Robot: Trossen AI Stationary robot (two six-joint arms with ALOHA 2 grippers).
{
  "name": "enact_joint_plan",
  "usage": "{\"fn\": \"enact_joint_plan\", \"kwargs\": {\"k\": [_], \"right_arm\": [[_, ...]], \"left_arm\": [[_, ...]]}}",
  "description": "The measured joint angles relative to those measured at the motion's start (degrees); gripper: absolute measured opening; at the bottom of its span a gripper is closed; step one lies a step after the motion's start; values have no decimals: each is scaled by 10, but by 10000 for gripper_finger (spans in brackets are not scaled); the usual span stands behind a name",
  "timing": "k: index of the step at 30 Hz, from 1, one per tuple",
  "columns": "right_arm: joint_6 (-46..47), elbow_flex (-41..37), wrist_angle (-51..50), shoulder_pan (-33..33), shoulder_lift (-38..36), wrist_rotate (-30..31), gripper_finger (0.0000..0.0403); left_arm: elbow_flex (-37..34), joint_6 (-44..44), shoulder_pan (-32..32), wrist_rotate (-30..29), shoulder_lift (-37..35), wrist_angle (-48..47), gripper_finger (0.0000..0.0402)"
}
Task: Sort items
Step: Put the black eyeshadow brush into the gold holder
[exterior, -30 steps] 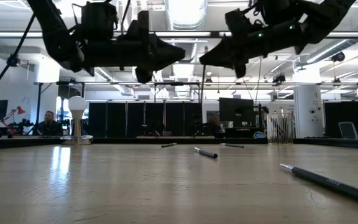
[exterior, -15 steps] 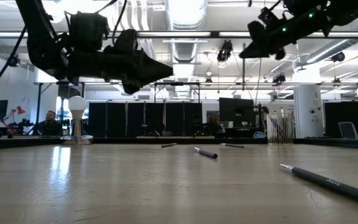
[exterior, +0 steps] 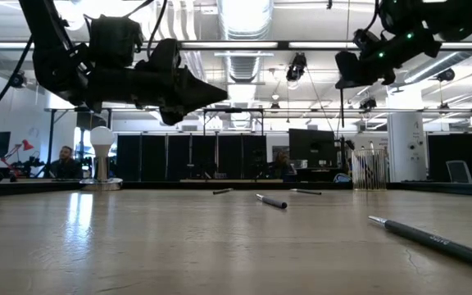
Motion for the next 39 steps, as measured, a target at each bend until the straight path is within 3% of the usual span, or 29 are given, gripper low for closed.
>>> {"fn": "enact_joint_plan", "kwargs": {"k": [15,28,39], "right_arm": [[9,-10,-2,-83,34,-2,13],[36,-70,36,-96,83,4,15],[62,-67,-46,-97,81,28,72]], "left_arm": [[-10,1,0,0,0,0,0],[-4,13,1,3,0,0,0],[-4,-10,2,-12,0,-4,0]]}}
